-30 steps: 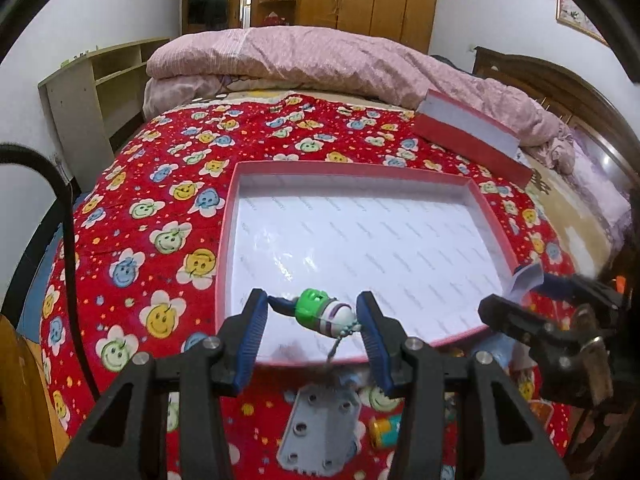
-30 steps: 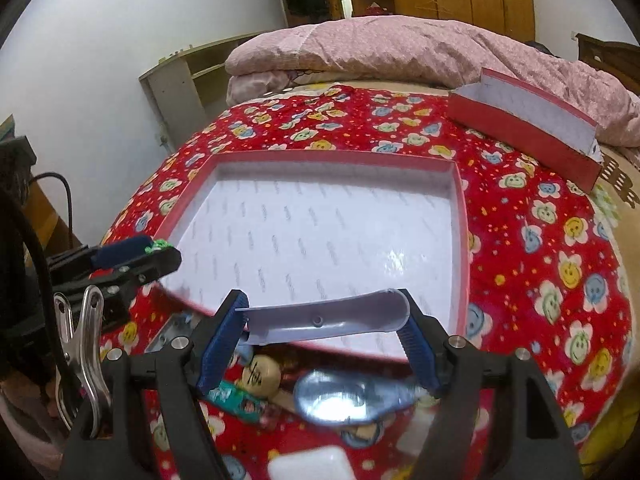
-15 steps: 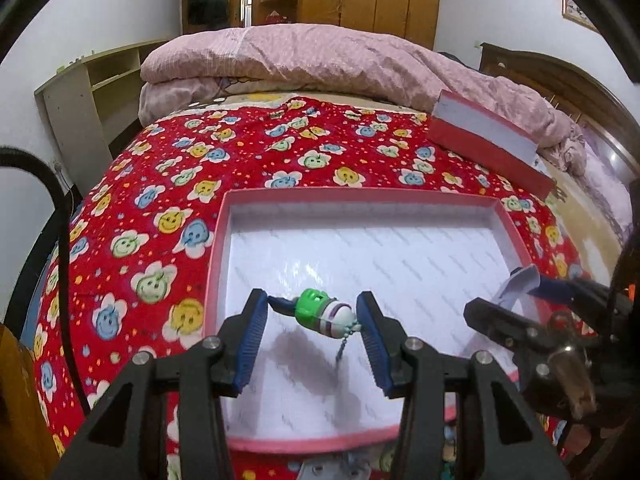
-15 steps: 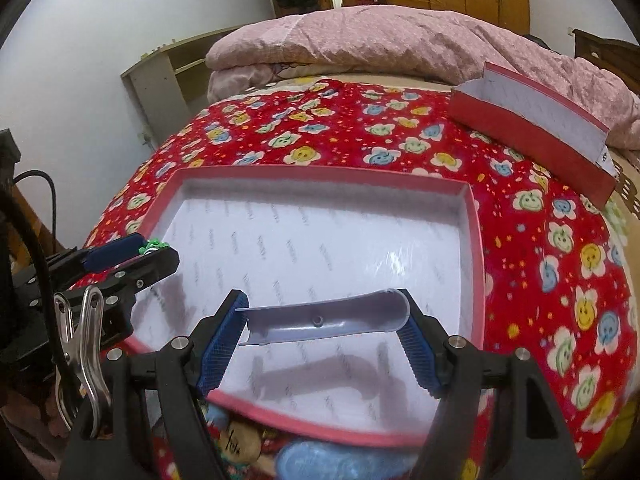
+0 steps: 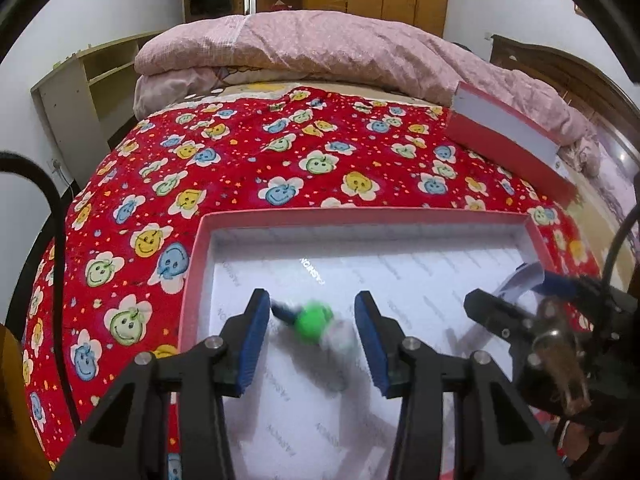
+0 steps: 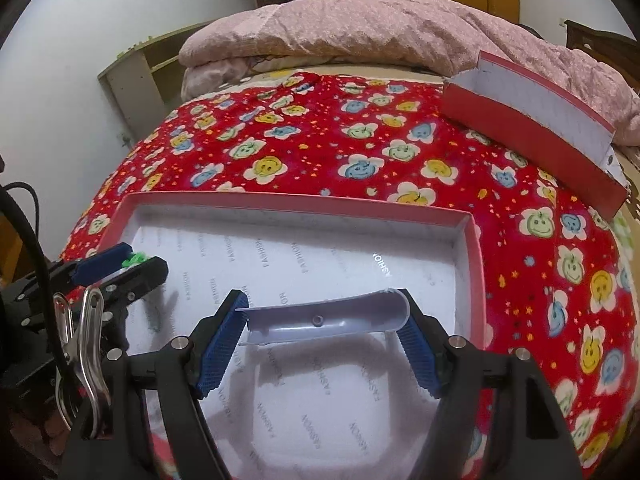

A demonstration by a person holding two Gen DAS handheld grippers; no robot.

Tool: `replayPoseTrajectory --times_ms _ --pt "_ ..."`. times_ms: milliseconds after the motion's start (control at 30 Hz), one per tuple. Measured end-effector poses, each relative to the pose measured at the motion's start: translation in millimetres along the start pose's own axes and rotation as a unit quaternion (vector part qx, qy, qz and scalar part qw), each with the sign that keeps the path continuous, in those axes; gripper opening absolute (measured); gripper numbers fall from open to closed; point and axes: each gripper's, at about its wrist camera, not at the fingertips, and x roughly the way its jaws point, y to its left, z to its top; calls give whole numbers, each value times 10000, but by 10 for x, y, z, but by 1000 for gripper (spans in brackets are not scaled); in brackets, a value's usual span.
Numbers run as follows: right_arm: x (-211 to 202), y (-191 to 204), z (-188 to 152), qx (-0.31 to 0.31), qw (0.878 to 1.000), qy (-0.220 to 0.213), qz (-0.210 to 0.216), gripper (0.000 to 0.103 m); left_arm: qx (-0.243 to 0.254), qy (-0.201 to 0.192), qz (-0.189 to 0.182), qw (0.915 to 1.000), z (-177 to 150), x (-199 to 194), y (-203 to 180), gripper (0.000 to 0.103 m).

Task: Organize rigid objects
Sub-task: 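Carry the keychain and handle into the red box and open both grippers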

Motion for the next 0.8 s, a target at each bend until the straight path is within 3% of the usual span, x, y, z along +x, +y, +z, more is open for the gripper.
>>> replayPoseTrajectory --times_ms 167,567,800 --pt "117 -26 -6 92 9999 82 -5 75 -224 208 -54 9995 -11 132 71 47" --pt "158 4 -27 -48 9999 40 -115 75 -120 94 28 9999 -39 130 42 48" --pt "165 -9 -24 -24 10000 14 -59 77 -121 95 1 9999 -46 131 21 62"
